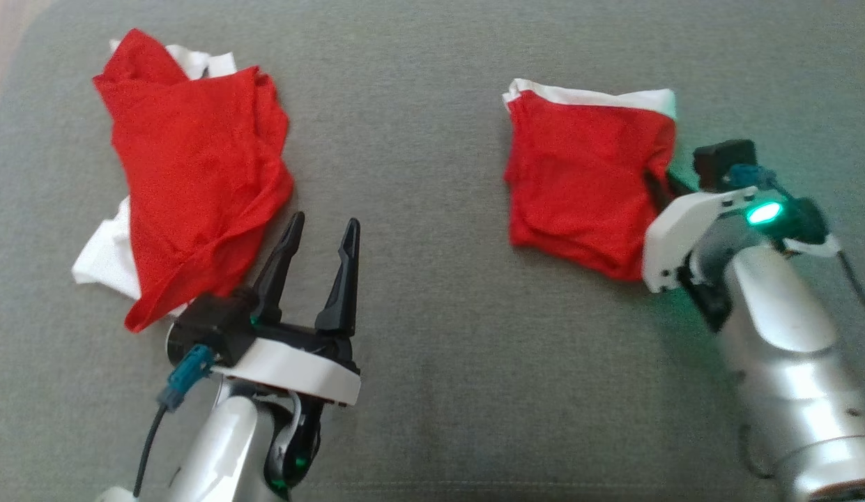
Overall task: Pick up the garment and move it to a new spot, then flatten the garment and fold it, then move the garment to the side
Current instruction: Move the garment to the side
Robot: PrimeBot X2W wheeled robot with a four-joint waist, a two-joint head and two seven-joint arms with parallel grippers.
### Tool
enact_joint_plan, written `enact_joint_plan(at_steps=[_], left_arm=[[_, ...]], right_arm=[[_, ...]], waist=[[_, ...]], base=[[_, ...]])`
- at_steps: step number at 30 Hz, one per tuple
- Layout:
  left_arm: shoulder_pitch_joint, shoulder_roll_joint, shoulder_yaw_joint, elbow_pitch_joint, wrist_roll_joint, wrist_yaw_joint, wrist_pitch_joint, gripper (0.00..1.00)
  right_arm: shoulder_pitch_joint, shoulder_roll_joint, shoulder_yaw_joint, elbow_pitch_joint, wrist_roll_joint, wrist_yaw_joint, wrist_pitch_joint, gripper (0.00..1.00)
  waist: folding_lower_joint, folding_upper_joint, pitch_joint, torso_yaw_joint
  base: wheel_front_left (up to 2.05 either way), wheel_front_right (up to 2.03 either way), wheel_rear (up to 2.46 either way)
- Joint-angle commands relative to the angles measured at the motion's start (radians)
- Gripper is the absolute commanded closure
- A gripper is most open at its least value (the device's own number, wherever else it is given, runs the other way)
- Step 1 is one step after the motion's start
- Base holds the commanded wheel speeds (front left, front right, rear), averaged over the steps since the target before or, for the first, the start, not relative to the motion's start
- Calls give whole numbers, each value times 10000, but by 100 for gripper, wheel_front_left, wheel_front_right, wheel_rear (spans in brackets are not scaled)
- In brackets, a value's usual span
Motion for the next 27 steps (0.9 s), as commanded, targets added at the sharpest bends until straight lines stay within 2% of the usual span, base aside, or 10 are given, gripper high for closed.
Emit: enact_joint_plan(at_steps=[1,4,5,9,15,22,27], left_arm=[[-331,58,397,-372,85,19,-76,0],[-390,58,406,-420,96,17,-76,0],[-437,58,413,-462,102,19,-76,0],[-561,58,409,-538,94,-14,-76,0],[-845,58,392,-596,28,-41,-76,0],[-1024,58,406,-613,-21,-59,-76,0],[-1079,58,450,-623,-29,-70,-76,0]], right_arm=[[-229,-393,359,-435,-158,-9,-95,100],[-275,-1401,1118,-675,-197,-9,18,100],[-297,-2212,1590,-833,-72,-9,146,100],[-321,-4069,2525,-1074,124,-9,324,100],[-530,-6382,2875,-1091,439,-9,377,100],[-766,-7430,2526,-786,305,-9,619,100],[-872,-7668,1943,-537,43,-9,681,100]], waist=[[-1,0,-13,-180],[-1,0,68,-323],[-1,0,185,-383],[-1,0,513,-383],[-1,0,1048,-179],[-1,0,1370,1],[-1,0,1465,47]], base=[[0,0,0],[0,0,0],[0,0,0],[0,0,0],[0,0,0],[0,0,0],[0,0,0]])
